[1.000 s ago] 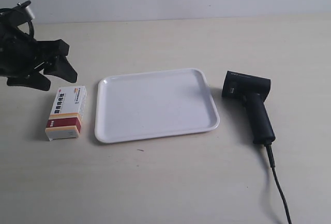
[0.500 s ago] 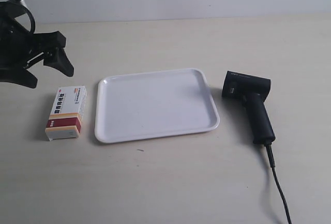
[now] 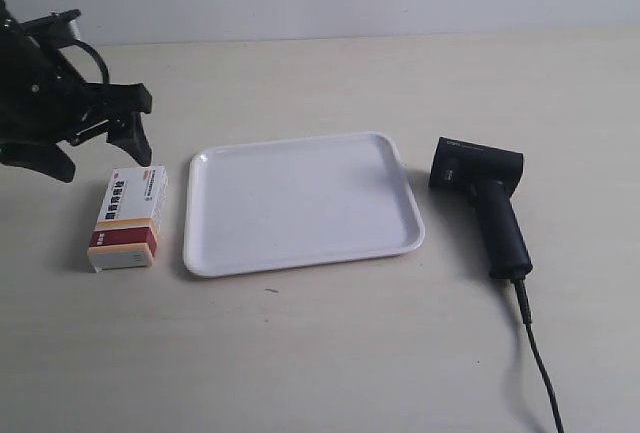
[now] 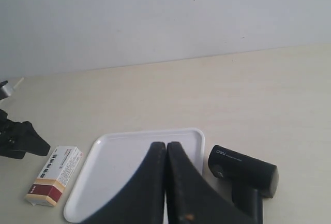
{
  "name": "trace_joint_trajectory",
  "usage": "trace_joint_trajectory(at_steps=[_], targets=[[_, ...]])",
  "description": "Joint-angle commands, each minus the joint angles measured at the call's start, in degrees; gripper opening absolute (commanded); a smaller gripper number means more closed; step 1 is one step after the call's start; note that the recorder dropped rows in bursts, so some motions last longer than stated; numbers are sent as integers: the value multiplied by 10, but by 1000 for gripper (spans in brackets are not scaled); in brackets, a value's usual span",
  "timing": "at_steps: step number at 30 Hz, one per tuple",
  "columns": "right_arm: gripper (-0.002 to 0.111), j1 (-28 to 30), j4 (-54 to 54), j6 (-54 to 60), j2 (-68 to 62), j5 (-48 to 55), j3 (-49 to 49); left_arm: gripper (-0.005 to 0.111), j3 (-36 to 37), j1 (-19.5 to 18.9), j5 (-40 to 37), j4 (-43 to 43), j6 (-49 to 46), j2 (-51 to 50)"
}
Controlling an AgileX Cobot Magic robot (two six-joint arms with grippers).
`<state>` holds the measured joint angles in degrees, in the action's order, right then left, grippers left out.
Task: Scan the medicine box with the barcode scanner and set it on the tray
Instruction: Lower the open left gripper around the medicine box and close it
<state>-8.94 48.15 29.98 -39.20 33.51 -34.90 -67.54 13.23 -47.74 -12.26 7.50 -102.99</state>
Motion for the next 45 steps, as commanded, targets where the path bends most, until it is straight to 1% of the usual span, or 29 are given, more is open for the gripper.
trace_joint_trajectory(at_steps=[1,2,5,11,14,17,23,30,45], targets=[[0,-1,3,5,4,7,-4,79,-42,38,-16,116,115,-22],[0,-1,3,5,4,11,-4,79,-48,40,-26,136,130,-25],[0,-1,3,5,4,17,-4,79,-61,40,-45,134,130,-39],[0,-1,3,5,4,16,-4,79,-61,41,-43,127,131,-65],[0,-1,3,5,4,16,-4,79,-61,41,-30,104,128,-76],[0,-1,-4,5,4,16,-4,79,-61,50,-25,88,121,-87],[0,-1,-8,5,4,16,-4,79,-61,57,-23,91,121,-113],[0,-1,-8,5,4,17,-4,79,-61,57,-20,130,136,-114],[0,-1,-8,5,4,17,-4,79,-61,57,-2,131,137,-117]])
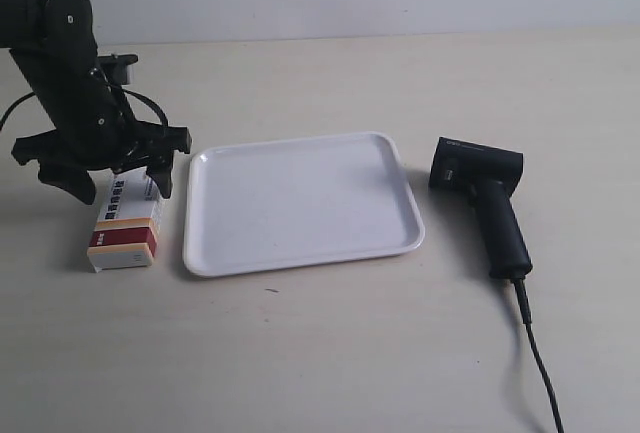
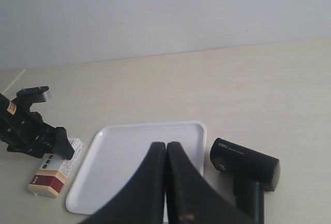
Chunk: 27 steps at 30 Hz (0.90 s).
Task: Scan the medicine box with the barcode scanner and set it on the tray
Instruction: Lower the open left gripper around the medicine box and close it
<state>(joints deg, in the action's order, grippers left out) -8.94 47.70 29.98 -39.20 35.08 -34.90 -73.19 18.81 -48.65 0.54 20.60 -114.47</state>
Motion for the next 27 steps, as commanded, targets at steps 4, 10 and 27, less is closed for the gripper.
trace_joint_trajectory(at_steps=[4,10,27], targets=[[0,-1,-4,5,4,1,-4,79,-3,1,9,3,6,-2],[0,-1,-4,5,4,1,-4,79,-3,1,12,3,6,-2],[0,-1,-4,5,4,1,-4,78,-3,1,25,3,0,-28]])
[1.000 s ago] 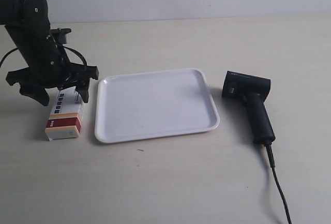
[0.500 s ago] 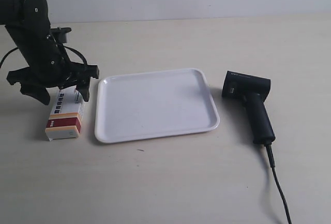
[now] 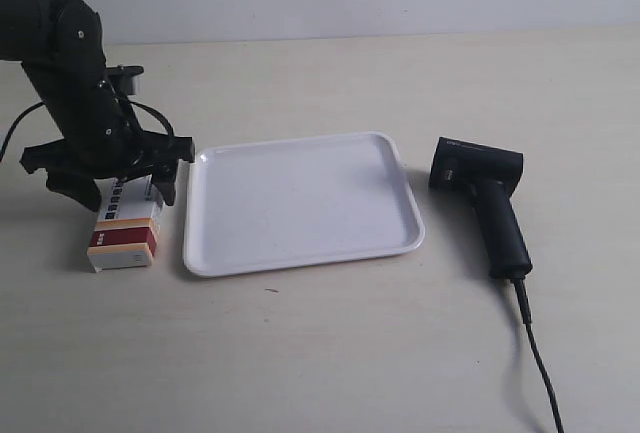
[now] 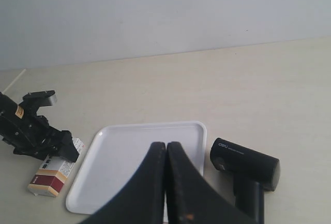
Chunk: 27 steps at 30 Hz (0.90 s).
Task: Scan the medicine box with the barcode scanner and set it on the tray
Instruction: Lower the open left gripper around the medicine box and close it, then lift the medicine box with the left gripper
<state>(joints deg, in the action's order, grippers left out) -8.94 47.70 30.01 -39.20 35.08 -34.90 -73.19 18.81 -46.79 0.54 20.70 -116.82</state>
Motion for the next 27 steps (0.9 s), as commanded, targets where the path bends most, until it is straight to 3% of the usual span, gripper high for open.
trace_joint_trajectory(at_steps=[1,11,17,20,21,27], targets=[[0,-1,-4,5,4,1,-4,78,-3,1,6,3,-1,-8],[0,-1,-4,5,4,1,-4,75,-3,1,11,7,-1,-18],[0,-1,-4,5,4,1,-4,42,-3,1,19,15,-1,-18],[0,-1,-4,5,4,1,-4,20,-3,1,19,20,-8,-18],[0,-1,-4,5,4,1,-4,2,-3,1,16,20,-14,-16],[0,-1,-31,5,4,1,-4,0,-3,0,-21,12,-164,52]])
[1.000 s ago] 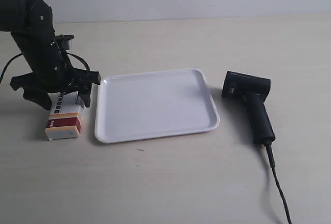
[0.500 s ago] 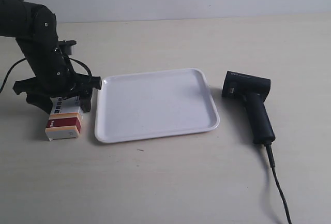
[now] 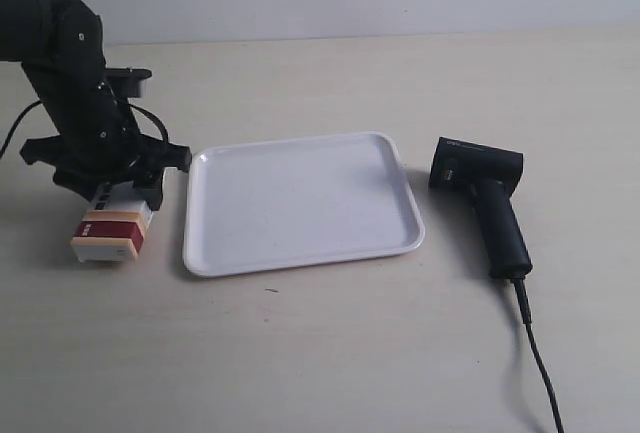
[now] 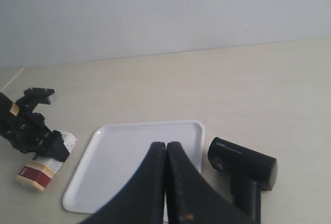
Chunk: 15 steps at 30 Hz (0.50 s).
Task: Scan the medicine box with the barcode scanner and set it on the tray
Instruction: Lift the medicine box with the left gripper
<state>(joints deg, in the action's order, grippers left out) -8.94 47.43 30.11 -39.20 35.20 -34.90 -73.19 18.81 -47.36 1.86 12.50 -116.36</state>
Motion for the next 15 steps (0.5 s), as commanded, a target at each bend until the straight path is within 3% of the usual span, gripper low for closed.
trace_joint_trajectory(at_steps=[1,4,6,15], targets=[[0,-1,-43,4,4,0,-4,0,-3,0,-20,-19,-125,65],[0,-1,-96,-24,-1,0,-4,0,-3,0,-68,-116,-348,117],[0,-1,-140,-84,-18,7,-4,0,-3,0,-105,-164,-443,140],[0,-1,-145,-91,-130,76,-22,0,-3,13,-226,-201,-731,201]])
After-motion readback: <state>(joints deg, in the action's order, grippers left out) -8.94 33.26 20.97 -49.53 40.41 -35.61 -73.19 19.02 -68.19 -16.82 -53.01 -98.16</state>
